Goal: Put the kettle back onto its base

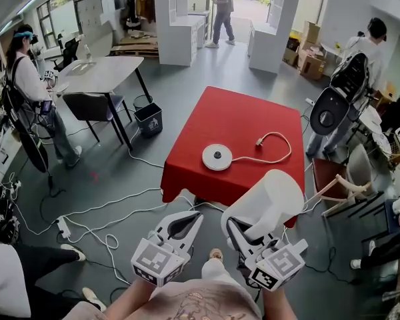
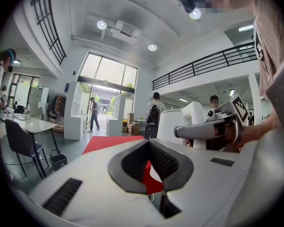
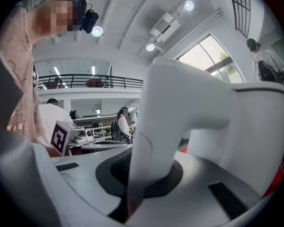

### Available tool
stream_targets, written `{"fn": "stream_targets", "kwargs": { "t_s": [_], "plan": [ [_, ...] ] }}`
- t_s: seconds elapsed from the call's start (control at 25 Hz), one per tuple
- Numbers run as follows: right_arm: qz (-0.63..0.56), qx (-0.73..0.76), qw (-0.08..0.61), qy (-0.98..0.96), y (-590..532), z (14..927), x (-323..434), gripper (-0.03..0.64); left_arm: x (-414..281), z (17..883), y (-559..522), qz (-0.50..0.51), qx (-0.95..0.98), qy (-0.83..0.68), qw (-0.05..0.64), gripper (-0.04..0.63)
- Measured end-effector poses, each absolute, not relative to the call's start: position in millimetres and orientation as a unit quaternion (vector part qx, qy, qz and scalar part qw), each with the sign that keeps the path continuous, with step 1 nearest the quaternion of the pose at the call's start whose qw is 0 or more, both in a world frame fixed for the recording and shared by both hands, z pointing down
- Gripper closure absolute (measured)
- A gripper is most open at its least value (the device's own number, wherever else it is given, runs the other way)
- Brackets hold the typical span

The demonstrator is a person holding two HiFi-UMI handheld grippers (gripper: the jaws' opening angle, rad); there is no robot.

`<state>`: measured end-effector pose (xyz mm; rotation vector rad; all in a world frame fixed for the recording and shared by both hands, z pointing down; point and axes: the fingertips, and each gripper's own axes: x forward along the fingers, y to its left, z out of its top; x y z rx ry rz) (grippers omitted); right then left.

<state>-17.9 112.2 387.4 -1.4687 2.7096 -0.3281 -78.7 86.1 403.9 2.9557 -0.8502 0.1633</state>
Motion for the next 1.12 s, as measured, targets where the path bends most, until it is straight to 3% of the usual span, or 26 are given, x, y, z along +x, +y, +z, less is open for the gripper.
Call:
{"fn": "stream_targets", "kwargs": {
  "t_s": [1.12],
  "plan": [
    [-0.101,-0.371,-0.008,0.923,-16.3,379.8,48.0,0.603,2.4,395.5,-42.4,0.046,0.935,-0.350,0.040,0.606]
  ]
}}
